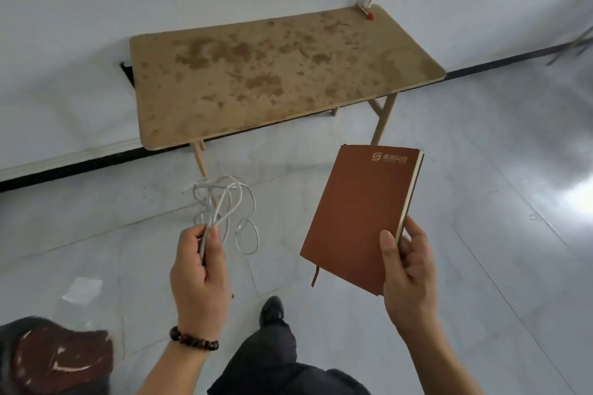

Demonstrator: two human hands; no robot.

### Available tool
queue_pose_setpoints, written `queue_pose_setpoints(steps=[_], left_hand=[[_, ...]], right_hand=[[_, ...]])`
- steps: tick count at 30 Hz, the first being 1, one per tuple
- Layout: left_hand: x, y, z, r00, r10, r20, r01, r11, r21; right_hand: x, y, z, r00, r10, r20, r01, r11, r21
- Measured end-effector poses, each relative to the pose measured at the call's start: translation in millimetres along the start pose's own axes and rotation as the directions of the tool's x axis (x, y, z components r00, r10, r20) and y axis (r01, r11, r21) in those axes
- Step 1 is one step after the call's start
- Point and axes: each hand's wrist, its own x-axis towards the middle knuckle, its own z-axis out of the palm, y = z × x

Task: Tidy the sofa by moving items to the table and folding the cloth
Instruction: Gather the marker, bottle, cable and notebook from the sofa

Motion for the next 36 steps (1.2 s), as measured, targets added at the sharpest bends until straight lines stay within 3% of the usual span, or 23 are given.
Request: queue_pose_setpoints(steps=[6, 11, 17, 27, 32, 36], left_hand=[[152, 44, 109, 0.985, 0.150, 0.081, -0.143, 0.986, -0.088], [240, 51, 219, 0.976, 0.185, 0.111, -0.170, 0.976, -0.134], [325, 67, 354, 0.974, 0.206, 0.099, -0.197, 0.976, -0.094], [482, 119, 517, 0.971, 0.234, 0.039, -0.228, 0.967, -0.117], [551, 86, 605, 0.990, 0.126, 0.055, -0.118, 0.983, -0.138], [606, 64, 669, 0.998, -0.003, 0.064, 0.010, 0.993, -0.120]], right_hand=[[138, -37, 0, 0.982, -0.060, -0.177, 0.074, 0.994, 0.075], [246, -14, 0, 0.963, -0.034, -0.268, 0.081, 0.983, 0.165], [409, 16, -15, 0.971, 0.038, -0.234, 0.013, 0.977, 0.211], [680, -19, -15, 0.997, 0.021, -0.068, -0.013, 0.992, 0.126], [788, -2, 7, 0.998, 0.043, -0.035, -0.040, 0.995, 0.086], [868, 13, 28, 0.989, 0.149, -0.006, -0.149, 0.988, 0.040]])
